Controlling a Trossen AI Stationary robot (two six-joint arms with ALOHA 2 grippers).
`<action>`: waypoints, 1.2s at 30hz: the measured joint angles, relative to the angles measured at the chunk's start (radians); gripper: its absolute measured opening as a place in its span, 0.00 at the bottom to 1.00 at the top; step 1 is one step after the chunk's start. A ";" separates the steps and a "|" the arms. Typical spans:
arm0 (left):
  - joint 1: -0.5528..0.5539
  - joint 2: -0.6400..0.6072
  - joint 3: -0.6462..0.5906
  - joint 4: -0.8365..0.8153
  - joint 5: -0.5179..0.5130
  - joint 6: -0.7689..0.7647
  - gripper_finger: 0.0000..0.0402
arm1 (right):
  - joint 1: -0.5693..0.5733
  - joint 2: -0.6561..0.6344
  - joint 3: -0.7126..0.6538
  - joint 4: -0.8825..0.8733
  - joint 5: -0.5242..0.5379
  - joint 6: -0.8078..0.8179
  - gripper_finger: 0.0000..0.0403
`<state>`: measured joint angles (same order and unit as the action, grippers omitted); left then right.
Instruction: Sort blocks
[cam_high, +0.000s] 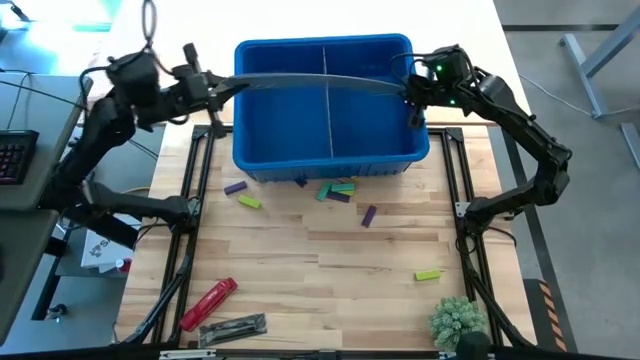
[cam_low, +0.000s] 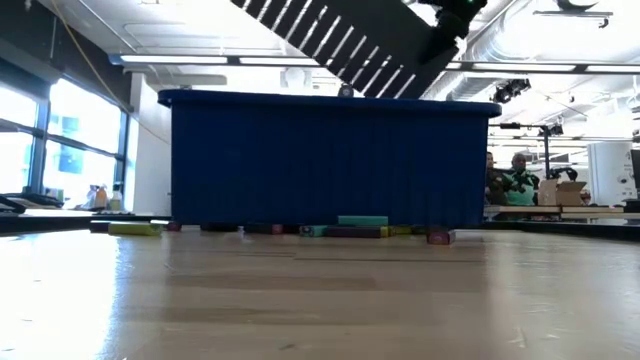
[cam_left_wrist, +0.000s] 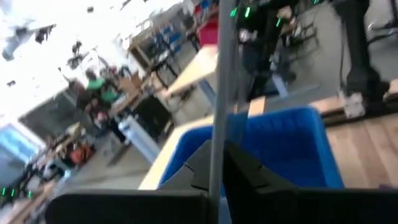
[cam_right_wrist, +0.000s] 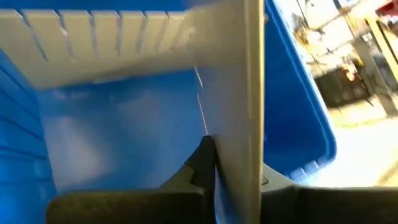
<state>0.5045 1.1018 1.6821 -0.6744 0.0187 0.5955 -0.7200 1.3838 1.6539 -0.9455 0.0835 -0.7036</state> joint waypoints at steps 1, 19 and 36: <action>0.000 0.009 0.000 -0.012 -0.010 0.000 0.04 | 0.000 0.000 0.000 -0.016 0.015 0.001 0.00; 0.000 0.049 0.000 -0.157 -0.093 0.008 0.43 | 0.000 -0.002 0.000 -0.138 -0.015 0.034 0.00; 0.148 0.298 0.207 -0.370 -0.151 0.072 0.43 | 0.001 -0.001 0.000 -0.163 -0.044 0.050 0.00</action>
<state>0.6520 1.4002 1.8886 -1.0441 -0.1324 0.6671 -0.7193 1.3832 1.6539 -1.1081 0.0394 -0.6541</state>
